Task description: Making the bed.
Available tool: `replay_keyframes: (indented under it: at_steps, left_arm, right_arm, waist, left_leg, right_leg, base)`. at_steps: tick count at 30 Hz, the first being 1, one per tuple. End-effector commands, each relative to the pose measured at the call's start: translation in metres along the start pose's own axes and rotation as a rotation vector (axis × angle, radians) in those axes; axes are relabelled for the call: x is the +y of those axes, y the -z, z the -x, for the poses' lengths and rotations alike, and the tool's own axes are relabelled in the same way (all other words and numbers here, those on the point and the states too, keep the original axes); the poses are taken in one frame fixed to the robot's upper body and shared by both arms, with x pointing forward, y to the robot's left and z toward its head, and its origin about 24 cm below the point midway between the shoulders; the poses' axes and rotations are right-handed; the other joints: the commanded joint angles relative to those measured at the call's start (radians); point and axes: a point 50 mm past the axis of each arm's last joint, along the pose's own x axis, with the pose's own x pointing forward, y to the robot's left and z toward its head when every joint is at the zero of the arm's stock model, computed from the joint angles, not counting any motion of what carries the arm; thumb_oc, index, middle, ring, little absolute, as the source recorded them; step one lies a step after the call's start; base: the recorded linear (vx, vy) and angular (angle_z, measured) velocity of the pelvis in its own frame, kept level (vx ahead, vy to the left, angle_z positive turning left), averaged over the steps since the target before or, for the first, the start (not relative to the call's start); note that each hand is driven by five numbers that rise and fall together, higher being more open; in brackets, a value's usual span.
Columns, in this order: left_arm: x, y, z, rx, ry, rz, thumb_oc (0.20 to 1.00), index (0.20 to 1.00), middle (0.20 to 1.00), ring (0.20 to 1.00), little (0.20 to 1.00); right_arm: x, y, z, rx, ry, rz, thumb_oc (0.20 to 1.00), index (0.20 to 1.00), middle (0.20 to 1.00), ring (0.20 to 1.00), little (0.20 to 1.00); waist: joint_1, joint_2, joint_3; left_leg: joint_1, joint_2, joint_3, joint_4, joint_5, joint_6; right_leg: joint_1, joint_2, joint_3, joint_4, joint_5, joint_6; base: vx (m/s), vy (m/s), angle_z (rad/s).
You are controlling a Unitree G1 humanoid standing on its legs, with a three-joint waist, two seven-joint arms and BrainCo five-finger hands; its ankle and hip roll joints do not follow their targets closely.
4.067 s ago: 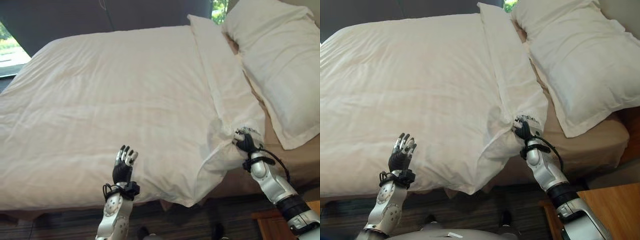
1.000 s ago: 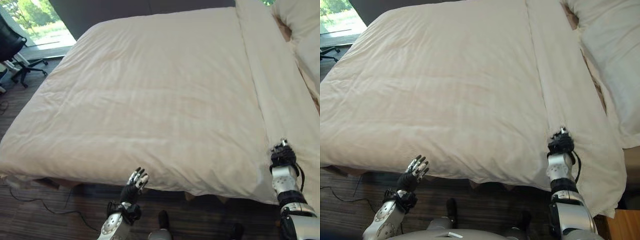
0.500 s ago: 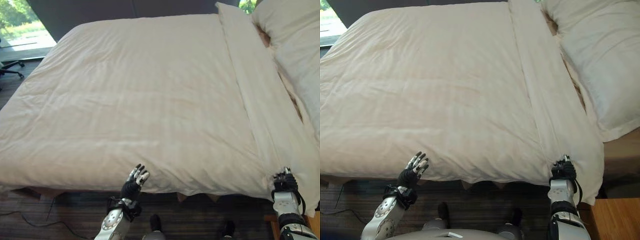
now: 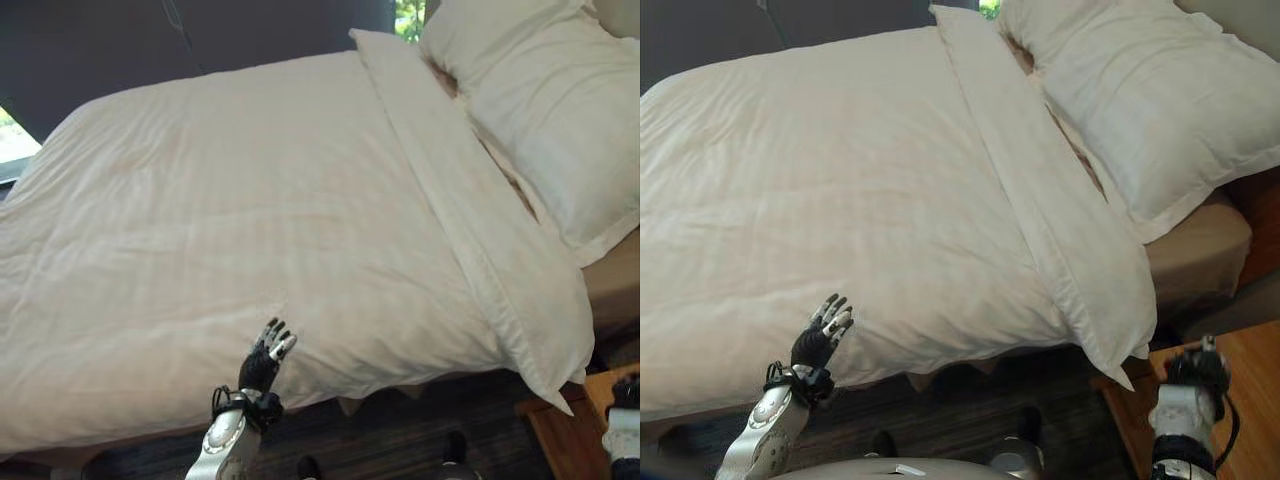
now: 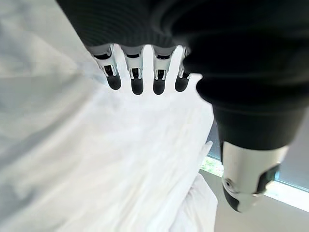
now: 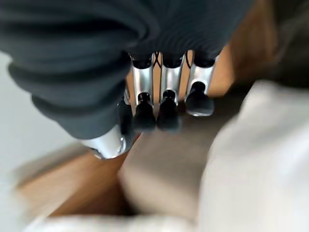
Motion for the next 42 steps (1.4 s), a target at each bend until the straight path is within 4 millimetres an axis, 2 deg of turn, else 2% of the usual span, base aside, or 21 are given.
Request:
replay_keyframes:
  at_steps: [1, 2, 3, 4, 6, 9, 10, 14, 17, 20, 22, 23, 25, 27, 29, 31, 32, 37, 38, 41, 42]
  left_arm:
    - [-0.010, -0.026, -0.004, -0.134, 0.040, 0.002, 1.000, 1.000, 1.000, 1.000, 1.000]
    - [-0.011, -0.024, -0.004, -0.129, 0.044, 0.008, 1.000, 1.000, 1.000, 1.000, 1.000]
    - [-0.011, -0.025, -0.004, -0.130, 0.043, 0.007, 1.000, 1.000, 1.000, 1.000, 1.000]
    - [-0.011, -0.018, -0.005, -0.099, 0.041, 0.015, 1.000, 1.000, 1.000, 1.000, 1.000]
    - [-0.011, -0.013, -0.005, -0.079, 0.046, 0.027, 1.000, 1.000, 1.000, 1.000, 1.000]
    - [-0.012, -0.009, -0.002, -0.060, 0.070, 0.034, 1.000, 1.000, 1.000, 1.000, 1.000]
    - [-0.012, -0.007, -0.001, -0.048, 0.082, 0.029, 1.000, 1.000, 1.000, 1.000, 1.000]
    - [-0.011, -0.011, -0.004, -0.063, 0.089, 0.034, 1.000, 1.000, 1.000, 1.000, 1.000]
    - [-0.010, -0.011, -0.005, -0.073, 0.077, 0.052, 1.000, 1.000, 1.000, 1.000, 1.000]
    - [-0.008, -0.010, -0.004, -0.077, 0.069, 0.065, 1.000, 1.000, 1.000, 1.000, 1.000]
    - [-0.008, -0.007, -0.005, -0.072, 0.058, 0.083, 1.000, 1.000, 1.000, 1.000, 1.000]
    - [-0.009, -0.003, -0.009, -0.058, 0.047, 0.094, 1.000, 1.000, 1.000, 1.000, 1.000]
    - [-0.011, -0.002, -0.011, -0.055, 0.052, 0.094, 1.000, 1.000, 1.000, 1.000, 1.000]
    - [-0.013, -0.002, -0.013, -0.054, 0.053, 0.090, 1.000, 1.000, 1.000, 1.000, 1.000]
    - [-0.013, -0.002, -0.013, -0.052, 0.053, 0.089, 1.000, 1.000, 1.000, 1.000, 1.000]
    - [-0.016, -0.006, -0.016, -0.059, 0.070, 0.074, 1.000, 1.000, 1.000, 1.000, 1.000]
    - [-0.016, -0.005, -0.014, -0.054, 0.069, 0.071, 1.000, 1.000, 1.000, 1.000, 1.000]
    - [-0.017, -0.009, -0.013, -0.058, 0.088, 0.038, 1.000, 1.000, 1.000, 1.000, 1.000]
    - [-0.017, -0.010, -0.012, -0.064, 0.084, 0.030, 1.000, 1.000, 1.000, 1.000, 1.000]
    - [-0.017, -0.010, -0.010, -0.058, 0.087, 0.012, 1.000, 1.000, 1.000, 1.000, 1.000]
    - [-0.015, -0.008, -0.008, -0.045, 0.087, 0.000, 1.000, 1.000, 1.000, 1.000, 1.000]
  right_arm:
    - [0.072, -0.020, 0.003, -0.167, -0.224, -0.132, 0.200, 0.200, 0.200, 0.200, 0.200]
    - [0.094, -0.020, 0.013, -0.185, -0.312, -0.201, 0.200, 0.200, 0.200, 0.200, 0.200]
    - [0.095, -0.019, 0.014, -0.184, -0.312, -0.202, 0.200, 0.200, 0.200, 0.200, 0.200]
    - [0.127, -0.016, 0.031, -0.187, -0.447, -0.327, 0.200, 0.200, 0.200, 0.200, 0.200]
    - [0.154, -0.008, 0.050, -0.149, -0.570, -0.446, 0.200, 0.200, 0.200, 0.200, 0.200]
    - [0.175, 0.001, 0.063, -0.098, -0.648, -0.532, 0.200, 0.200, 0.200, 0.200, 0.200]
    - [0.181, 0.011, 0.065, -0.059, -0.652, -0.541, 0.200, 0.200, 0.200, 0.200, 0.200]
    - [0.191, 0.025, 0.060, 0.012, -0.629, -0.487, 0.200, 0.200, 0.200, 0.200, 0.200]
    - [0.189, 0.032, 0.050, 0.040, -0.574, -0.448, 0.200, 0.200, 0.200, 0.200, 0.200]
    - [0.188, 0.026, 0.036, 0.030, -0.526, -0.434, 0.200, 0.200, 0.200, 0.200, 0.200]
    - [0.178, 0.019, 0.023, 0.012, -0.458, -0.440, 0.200, 0.200, 0.200, 0.200, 0.200]
    - [0.165, 0.020, 0.016, 0.014, -0.384, -0.445, 0.200, 0.200, 0.200, 0.200, 0.200]
    - [0.157, 0.023, 0.014, 0.020, -0.360, -0.449, 0.200, 0.200, 0.200, 0.200, 0.200]
    - [0.133, 0.035, 0.012, 0.048, -0.296, -0.419, 0.200, 0.200, 0.200, 0.200, 0.200]
    - [0.132, 0.036, 0.012, 0.048, -0.295, -0.419, 0.200, 0.200, 0.200, 0.200, 0.200]
    - [0.070, 0.057, 0.012, 0.103, -0.141, -0.296, 0.200, 0.200, 0.200, 0.200, 0.200]
    - [0.068, 0.058, 0.013, 0.105, -0.138, -0.294, 0.200, 0.200, 0.200, 0.200, 0.200]
    - [-0.003, 0.064, 0.016, 0.149, 0.045, -0.157, 0.200, 0.200, 0.200, 0.200, 0.200]
    - [-0.026, 0.057, 0.016, 0.141, 0.108, -0.121, 0.200, 0.200, 0.200, 0.200, 0.200]
    - [-0.047, 0.045, 0.015, 0.134, 0.147, -0.049, 0.200, 0.200, 0.200, 0.200, 0.200]
    - [-0.059, 0.039, 0.015, 0.139, 0.168, 0.026, 0.200, 0.200, 0.200, 0.200, 0.200]
  waist:
    - [0.025, -0.028, -0.016]
    - [0.029, -0.025, -0.019]
    - [0.027, -0.027, -0.019]
    - [0.035, -0.020, -0.024]
    - [0.043, -0.014, -0.025]
    - [0.059, -0.003, -0.025]
    - [0.073, 0.006, -0.015]
    - [0.091, 0.031, 0.041]
    - [0.100, 0.062, 0.083]
    - [0.110, 0.091, 0.107]
    - [0.113, 0.109, 0.121]
    - [0.110, 0.123, 0.131]
    - [0.110, 0.125, 0.131]
    - [0.093, 0.121, 0.134]
    - [0.093, 0.121, 0.134]
    - [0.052, 0.100, 0.125]
    - [0.052, 0.098, 0.124]
    - [0.005, 0.053, 0.086]
    - [-0.010, 0.032, 0.067]
    - [-0.022, 0.004, 0.043]
    - [-0.023, -0.012, 0.028]
  left_leg:
    - [0.023, -0.029, -0.026, 0.014, -0.139, 0.035]
    - [0.024, -0.030, -0.028, 0.014, -0.138, 0.035]
    - [0.021, -0.030, -0.028, 0.014, -0.132, 0.036]
    - [0.023, -0.031, -0.032, 0.014, -0.130, 0.036]
    - [0.024, -0.032, -0.033, 0.014, -0.128, 0.036]
    - [0.014, -0.032, -0.035, 0.014, -0.121, 0.034]
    - [0.001, -0.033, -0.038, 0.014, -0.117, 0.031]
    - [-0.067, -0.035, -0.043, 0.014, -0.103, 0.021]
    - [-0.128, -0.041, -0.033, 0.014, -0.087, 0.018]
    - [-0.180, -0.044, -0.021, 0.014, -0.068, 0.015]
    - [-0.211, -0.041, -0.006, 0.014, -0.059, 0.013]
    - [-0.227, -0.041, -0.001, 0.014, -0.055, 0.014]
    - [-0.230, -0.039, 0.001, 0.014, -0.056, 0.014]
    - [-0.225, -0.040, 0.001, 0.014, -0.061, 0.016]
    - [-0.224, -0.040, 0.000, 0.014, -0.061, 0.016]
    - [-0.199, -0.041, -0.003, 0.014, -0.082, 0.021]
    - [-0.194, -0.042, -0.003, 0.014, -0.084, 0.021]
    - [-0.129, -0.042, -0.007, 0.014, -0.116, 0.028]
    - [-0.099, -0.039, -0.007, 0.014, -0.129, 0.029]
    - [-0.052, -0.034, -0.004, 0.014, -0.144, 0.031]
    - [-0.025, -0.029, -0.001, 0.014, -0.150, 0.032]
  right_leg:
    - [0.008, 0.028, -0.056, 0.018, -0.114, -0.039]
    - [0.009, 0.028, -0.055, 0.018, -0.115, -0.041]
    - [0.005, 0.027, -0.055, 0.018, -0.110, -0.043]
    - [0.008, 0.028, -0.056, 0.018, -0.114, -0.046]
    - [0.008, 0.027, -0.056, 0.018, -0.113, -0.047]
    - [-0.001, 0.024, -0.059, 0.018, -0.113, -0.048]
    - [-0.012, 0.021, -0.062, 0.018, -0.111, -0.048]
    - [-0.084, 0.012, -0.055, 0.018, -0.100, -0.043]
    - [-0.159, -0.004, -0.047, 0.018, -0.083, -0.043]
    - [-0.216, -0.017, -0.036, 0.018, -0.073, -0.039]
    - [-0.252, -0.025, -0.032, 0.018, -0.069, -0.033]
    - [-0.271, -0.024, -0.030, 0.018, -0.072, -0.031]
    - [-0.275, -0.021, -0.028, 0.018, -0.072, -0.031]
    - [-0.273, -0.018, -0.027, 0.018, -0.071, -0.031]
    - [-0.272, -0.018, -0.028, 0.018, -0.071, -0.031]
    - [-0.248, -0.008, -0.022, 0.018, -0.072, -0.033]
    - [-0.243, -0.009, -0.023, 0.018, -0.074, -0.032]
    - [-0.184, 0.003, -0.022, 0.018, -0.080, -0.032]
    - [-0.155, 0.008, -0.021, 0.018, -0.084, -0.032]
    - [-0.111, 0.012, -0.026, 0.018, -0.086, -0.030]
    - [-0.083, 0.015, -0.030, 0.018, -0.090, -0.031]
  base:
    - [0.07, 0.001, 0.01]
    - [0.05, -0.002, 0.05]
    - [0.05, -0.014, -0.02]
    - [0.05, -0.020, 0.00]
    - [0.07, -0.022, 0.02]
    - [0.05, -0.021, 0.05]
    - [0.00, -0.037, 0.05]
    - [-0.12, -0.044, 0.07]
    - [-0.14, -0.010, 0.09]
    - [-0.09, 0.012, 0.03]
    - [-0.08, 0.050, -0.02]
    - [-0.05, 0.052, -0.07]
    - [-0.01, 0.020, -0.13]
    - [0.02, 0.001, -0.08]
    - [0.02, 0.003, 0.00]
    - [0.07, -0.006, 0.02]
    - [0.05, -0.009, -0.01]
    - [0.06, 0.008, -0.03]
    - [0.06, 0.020, -0.05]
    - [0.06, 0.010, -0.09]
    - [0.03, 0.009, -0.06]
